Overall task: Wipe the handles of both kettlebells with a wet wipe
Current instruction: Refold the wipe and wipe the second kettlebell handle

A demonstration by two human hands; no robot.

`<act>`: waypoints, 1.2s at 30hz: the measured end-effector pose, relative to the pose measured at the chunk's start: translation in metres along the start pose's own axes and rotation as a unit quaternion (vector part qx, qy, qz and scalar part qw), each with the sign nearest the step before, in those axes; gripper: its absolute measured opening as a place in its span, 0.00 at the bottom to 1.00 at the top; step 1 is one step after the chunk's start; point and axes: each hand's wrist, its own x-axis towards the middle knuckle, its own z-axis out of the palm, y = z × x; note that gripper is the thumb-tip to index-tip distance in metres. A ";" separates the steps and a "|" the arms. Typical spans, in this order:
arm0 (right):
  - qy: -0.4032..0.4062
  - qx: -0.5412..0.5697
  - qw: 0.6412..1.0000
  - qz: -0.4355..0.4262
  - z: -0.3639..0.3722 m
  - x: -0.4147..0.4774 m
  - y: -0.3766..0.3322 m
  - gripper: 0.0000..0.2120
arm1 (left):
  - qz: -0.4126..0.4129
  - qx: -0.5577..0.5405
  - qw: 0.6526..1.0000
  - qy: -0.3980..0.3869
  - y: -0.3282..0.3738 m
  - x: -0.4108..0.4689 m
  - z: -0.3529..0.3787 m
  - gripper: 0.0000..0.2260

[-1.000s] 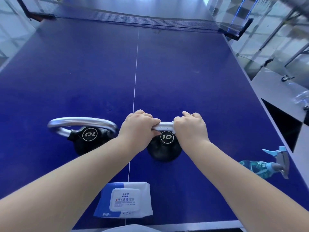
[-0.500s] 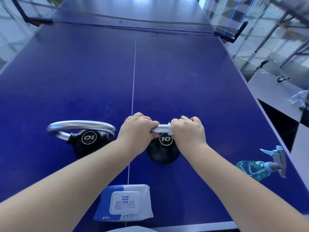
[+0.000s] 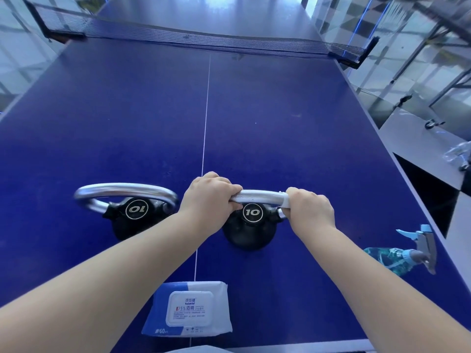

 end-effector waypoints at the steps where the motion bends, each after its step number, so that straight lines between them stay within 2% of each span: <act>1: -0.008 0.023 1.000 0.017 0.001 -0.001 0.002 0.12 | 0.000 -0.001 1.000 0.000 0.000 0.000 0.000 0.07; 5: -0.032 0.174 0.980 0.092 0.013 -0.002 0.005 0.18 | 0.001 0.002 1.000 0.001 0.000 0.000 0.000 0.06; 11: -0.009 0.360 0.920 0.157 0.029 -0.009 0.002 0.16 | 0.001 -0.003 1.000 0.001 0.000 0.000 0.000 0.06; 14: 0.006 0.449 0.872 0.195 0.035 -0.014 -0.006 0.11 | -0.005 -0.002 1.000 0.000 0.001 0.000 0.001 0.07; 17: 0.022 0.542 0.805 0.239 0.039 -0.018 -0.015 0.11 | -0.009 -0.001 1.000 -0.001 0.001 0.000 0.001 0.08; 20: -0.010 0.596 0.741 0.310 0.046 -0.017 -0.024 0.13 | -0.012 -0.008 1.000 -0.007 0.002 0.000 0.001 0.07; 23: -0.038 0.614 0.706 0.351 0.052 -0.015 -0.029 0.09 | -0.012 -0.007 1.000 -0.007 0.002 0.000 0.001 0.07; 29: -0.036 0.615 0.716 0.327 0.051 -0.014 -0.023 0.11 | -0.008 -0.008 1.000 -0.009 0.003 0.001 0.000 0.07; 36: -0.001 0.574 0.771 0.278 0.050 -0.014 -0.015 0.14 | -0.001 -0.002 1.000 -0.001 0.002 0.001 0.001 0.08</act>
